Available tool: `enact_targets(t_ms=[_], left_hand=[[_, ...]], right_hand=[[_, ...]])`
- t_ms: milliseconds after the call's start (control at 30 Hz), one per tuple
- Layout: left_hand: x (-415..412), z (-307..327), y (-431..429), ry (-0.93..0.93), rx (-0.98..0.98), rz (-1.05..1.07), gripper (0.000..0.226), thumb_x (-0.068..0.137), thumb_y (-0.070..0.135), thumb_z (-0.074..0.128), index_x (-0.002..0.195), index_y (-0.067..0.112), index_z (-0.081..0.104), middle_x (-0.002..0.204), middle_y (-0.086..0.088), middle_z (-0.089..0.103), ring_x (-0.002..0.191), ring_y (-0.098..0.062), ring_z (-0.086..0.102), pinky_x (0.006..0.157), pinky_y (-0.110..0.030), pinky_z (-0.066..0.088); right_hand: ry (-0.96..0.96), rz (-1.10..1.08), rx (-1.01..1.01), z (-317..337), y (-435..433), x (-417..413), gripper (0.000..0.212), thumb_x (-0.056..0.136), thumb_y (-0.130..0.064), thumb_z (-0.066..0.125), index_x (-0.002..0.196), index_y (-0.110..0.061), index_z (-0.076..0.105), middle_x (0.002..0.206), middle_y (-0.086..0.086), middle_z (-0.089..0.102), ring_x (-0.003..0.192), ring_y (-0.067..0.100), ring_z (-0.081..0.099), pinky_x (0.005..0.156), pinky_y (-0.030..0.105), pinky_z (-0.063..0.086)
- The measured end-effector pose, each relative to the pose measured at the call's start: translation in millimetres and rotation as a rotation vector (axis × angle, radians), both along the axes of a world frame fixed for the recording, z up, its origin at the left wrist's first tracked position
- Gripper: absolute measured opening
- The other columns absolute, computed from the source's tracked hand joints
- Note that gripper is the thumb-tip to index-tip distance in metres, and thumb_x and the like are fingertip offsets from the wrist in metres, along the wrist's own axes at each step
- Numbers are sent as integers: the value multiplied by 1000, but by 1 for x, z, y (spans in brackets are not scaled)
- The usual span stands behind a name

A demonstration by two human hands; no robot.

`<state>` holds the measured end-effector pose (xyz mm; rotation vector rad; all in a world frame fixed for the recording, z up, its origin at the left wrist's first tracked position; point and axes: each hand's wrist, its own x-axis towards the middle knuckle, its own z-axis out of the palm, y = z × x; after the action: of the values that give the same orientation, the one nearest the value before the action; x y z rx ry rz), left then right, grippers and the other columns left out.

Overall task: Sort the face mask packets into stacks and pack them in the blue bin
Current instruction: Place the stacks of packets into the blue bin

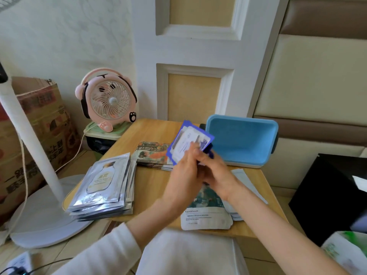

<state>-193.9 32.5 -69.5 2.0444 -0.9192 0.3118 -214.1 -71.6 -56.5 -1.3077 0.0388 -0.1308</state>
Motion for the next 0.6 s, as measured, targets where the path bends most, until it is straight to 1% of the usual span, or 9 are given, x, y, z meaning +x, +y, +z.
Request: enact_targets(t_ms=[100, 167, 233, 300, 367, 400, 467, 533, 600], left_hand=[[-1, -17, -29, 57, -19, -185, 65, 85, 20, 55, 144, 13, 28, 150, -9, 32, 139, -24, 30, 108, -39, 35], [-8, -21, -45, 60, 6, -267, 66, 85, 27, 56, 144, 13, 30, 157, -8, 15, 146, -19, 8, 116, -38, 23], [-12, -23, -56, 59, 12, -379, 60, 88, 24, 58, 143, 14, 35, 158, -2, 11, 146, -13, 3, 116, -25, 18], [-9, -24, -57, 133, -14, -447, 48, 88, 18, 60, 134, 14, 48, 155, 4, 20, 142, -4, 17, 109, -12, 22], [-1, -21, -53, 194, -161, -386, 44, 85, 15, 65, 127, 14, 52, 146, 7, 36, 127, 5, 40, 107, -25, 37], [8, -19, -52, 198, -247, -267, 52, 82, 15, 69, 129, 15, 47, 140, 6, 39, 121, 2, 44, 105, -32, 41], [28, -11, -47, 260, -325, -4, 78, 74, 16, 78, 137, 13, 32, 136, 2, 37, 122, -9, 41, 105, -29, 38], [46, -2, -42, 537, -376, -28, 89, 70, 13, 80, 140, 12, 25, 130, 2, 42, 113, -8, 49, 91, -22, 46], [54, -2, -42, 773, -377, -194, 73, 72, 8, 77, 132, 9, 37, 115, -2, 60, 90, -9, 64, 67, -23, 56]], right_hand=[[-56, -263, 68, -3, -31, -14, 23, 81, -17, 67, 104, -14, 66, 93, 6, 73, 87, 22, 68, 63, 28, 56], [-58, -387, 86, -8, -49, -23, 17, 84, -5, 62, 97, -13, 68, 86, 4, 75, 81, 20, 71, 61, 27, 57], [-60, -486, 72, -18, -63, -31, 19, 84, -2, 62, 98, -12, 68, 89, 5, 75, 81, 20, 72, 68, 33, 59], [-63, -565, 32, -25, -81, -38, 19, 84, 0, 62, 96, -14, 68, 86, 3, 75, 77, 21, 71, 71, 36, 58], [-54, -606, -13, -30, -102, -43, 15, 83, 1, 62, 90, -12, 68, 78, 2, 75, 71, 21, 70, 71, 37, 57], [-49, -603, -15, -30, -112, -47, 14, 83, 1, 62, 88, -11, 68, 76, 3, 74, 68, 20, 70, 69, 36, 57], [-57, -557, -5, -30, -128, -52, 13, 84, 2, 61, 86, -8, 68, 74, 4, 74, 65, 19, 71, 62, 32, 58], [-58, -507, -20, -30, -140, -55, 11, 81, 1, 64, 86, -8, 68, 75, 4, 74, 64, 19, 70, 60, 31, 59], [-71, -454, -38, -31, -146, -55, 24, 66, -10, 78, 88, -7, 69, 79, 6, 74, 67, 21, 70, 61, 33, 59]])
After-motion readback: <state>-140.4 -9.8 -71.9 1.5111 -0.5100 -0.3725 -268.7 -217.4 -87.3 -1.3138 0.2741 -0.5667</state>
